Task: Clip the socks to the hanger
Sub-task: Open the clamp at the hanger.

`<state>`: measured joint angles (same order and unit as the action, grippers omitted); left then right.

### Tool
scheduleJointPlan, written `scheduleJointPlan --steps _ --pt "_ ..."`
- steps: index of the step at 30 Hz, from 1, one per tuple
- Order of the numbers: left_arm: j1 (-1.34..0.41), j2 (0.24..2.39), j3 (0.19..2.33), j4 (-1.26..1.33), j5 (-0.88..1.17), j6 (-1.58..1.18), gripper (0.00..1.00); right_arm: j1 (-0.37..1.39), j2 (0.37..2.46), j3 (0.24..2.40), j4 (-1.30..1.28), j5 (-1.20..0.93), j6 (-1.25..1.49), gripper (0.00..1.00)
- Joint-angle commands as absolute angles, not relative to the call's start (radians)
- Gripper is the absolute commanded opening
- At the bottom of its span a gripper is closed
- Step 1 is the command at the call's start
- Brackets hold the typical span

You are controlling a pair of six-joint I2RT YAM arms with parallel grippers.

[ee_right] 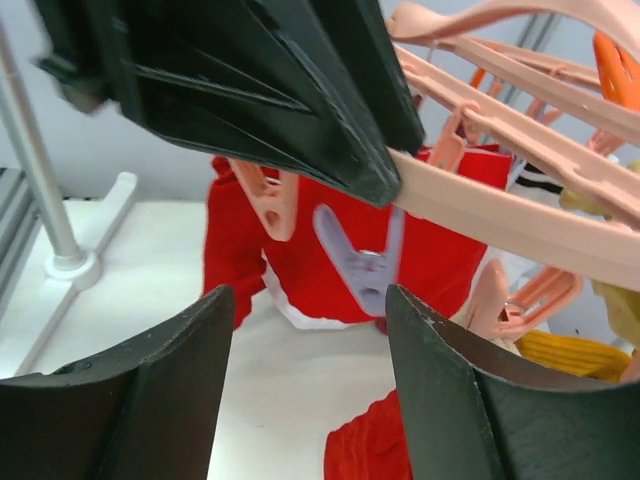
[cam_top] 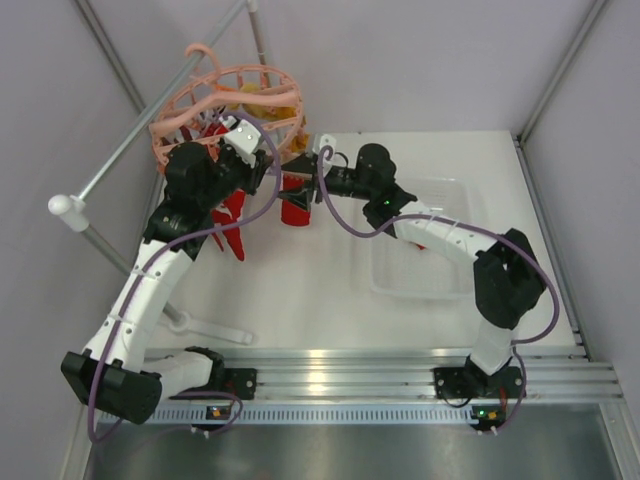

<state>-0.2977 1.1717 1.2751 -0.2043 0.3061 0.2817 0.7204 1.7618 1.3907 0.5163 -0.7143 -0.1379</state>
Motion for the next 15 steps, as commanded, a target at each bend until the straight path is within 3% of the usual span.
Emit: scheduleJointPlan --steps 1,6,15 --pt "-0.293 1.169 1.321 -0.190 0.319 0.262 0.29 0.730 1.801 1.453 0.571 -0.648 -0.153 0.62" --pt "-0.293 1.170 1.327 -0.195 0.316 0.272 0.29 0.726 1.830 1.453 0.606 -0.577 -0.160 0.61" --pt "-0.293 1.170 1.321 -0.190 0.325 0.268 0.28 0.732 1.908 1.491 0.739 -0.649 -0.104 0.64"
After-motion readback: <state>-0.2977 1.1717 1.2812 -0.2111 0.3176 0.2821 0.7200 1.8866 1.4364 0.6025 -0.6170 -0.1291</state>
